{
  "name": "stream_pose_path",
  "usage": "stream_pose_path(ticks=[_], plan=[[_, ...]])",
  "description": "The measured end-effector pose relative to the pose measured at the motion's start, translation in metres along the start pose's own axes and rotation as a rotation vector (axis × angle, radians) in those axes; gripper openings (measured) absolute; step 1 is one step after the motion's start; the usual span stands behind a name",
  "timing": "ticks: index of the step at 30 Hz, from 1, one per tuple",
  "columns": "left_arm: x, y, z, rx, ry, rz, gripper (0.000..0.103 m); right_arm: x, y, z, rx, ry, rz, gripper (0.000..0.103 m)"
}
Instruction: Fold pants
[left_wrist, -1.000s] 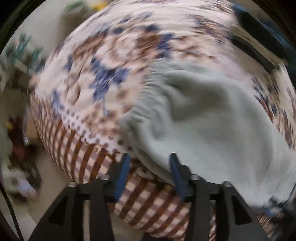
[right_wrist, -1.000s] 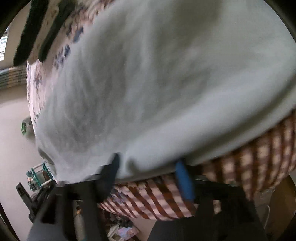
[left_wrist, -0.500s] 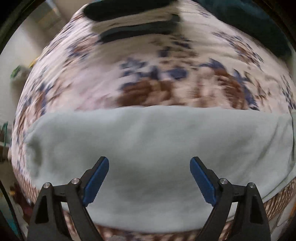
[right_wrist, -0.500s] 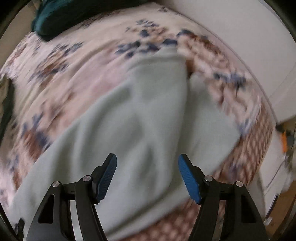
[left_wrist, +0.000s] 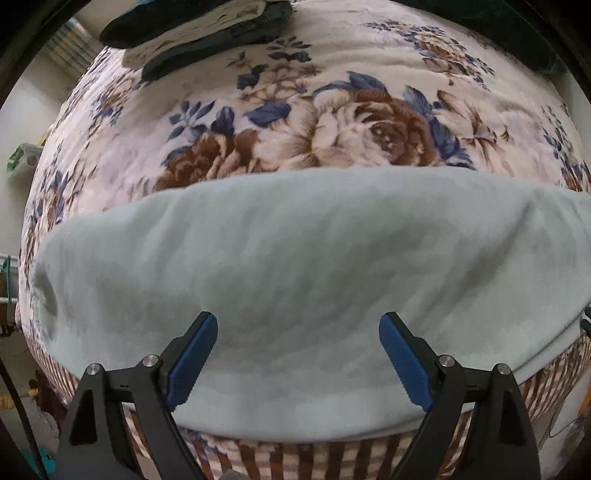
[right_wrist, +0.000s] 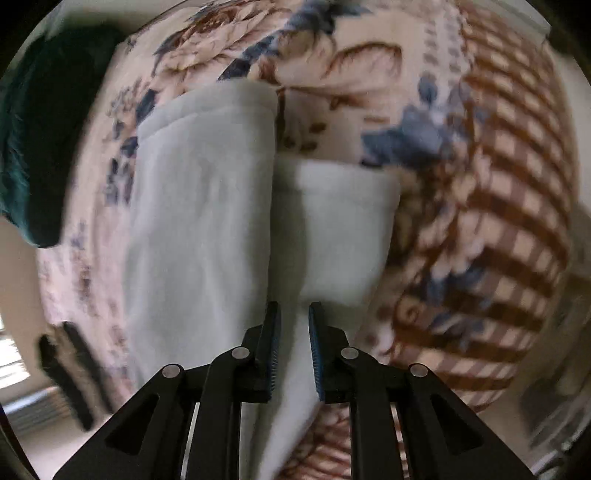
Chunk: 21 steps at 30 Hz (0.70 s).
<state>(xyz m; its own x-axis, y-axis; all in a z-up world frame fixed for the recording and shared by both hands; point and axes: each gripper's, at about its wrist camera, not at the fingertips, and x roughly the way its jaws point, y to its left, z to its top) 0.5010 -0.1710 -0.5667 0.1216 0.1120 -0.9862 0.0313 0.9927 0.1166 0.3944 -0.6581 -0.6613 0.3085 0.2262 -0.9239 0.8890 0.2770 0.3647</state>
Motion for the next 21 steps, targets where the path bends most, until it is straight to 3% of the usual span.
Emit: stream_pose_path(ticks=[2, 4, 7, 9, 10, 11, 17, 21], plan=[[-0.002, 0.005, -0.009, -0.016, -0.001, -0.017, 0.089, 0.002, 0.002, -0.011, -0.031, 0.021, 0.052, 0.041], [0.000, 0.009, -0.017, -0.022, 0.011, -0.023, 0.089, 0.010, 0.008, -0.022, -0.059, 0.055, 0.119, 0.052], [0.011, 0.013, -0.028, -0.029, 0.051, -0.007, 0.089, 0.037, 0.020, -0.035, -0.121, 0.124, 0.091, 0.052], [0.018, 0.015, -0.033, -0.033, 0.070, 0.008, 0.089, 0.050, 0.025, -0.040, -0.134, 0.122, 0.078, 0.047], [0.020, 0.017, -0.035, -0.042, 0.077, 0.011, 0.089, 0.049, 0.029, -0.042, -0.151, 0.100, 0.088, 0.014], [0.020, 0.020, -0.037, -0.056, 0.082, 0.010, 0.089, 0.045, 0.035, -0.044, -0.176, 0.094, 0.096, 0.007], [0.017, 0.033, -0.044, -0.127, 0.085, -0.021, 0.089, -0.022, 0.046, -0.056, -0.219, 0.001, 0.122, 0.007], [0.022, 0.039, -0.048, -0.145, 0.089, -0.010, 0.089, -0.002, 0.032, -0.051, -0.260, 0.071, 0.024, 0.007]])
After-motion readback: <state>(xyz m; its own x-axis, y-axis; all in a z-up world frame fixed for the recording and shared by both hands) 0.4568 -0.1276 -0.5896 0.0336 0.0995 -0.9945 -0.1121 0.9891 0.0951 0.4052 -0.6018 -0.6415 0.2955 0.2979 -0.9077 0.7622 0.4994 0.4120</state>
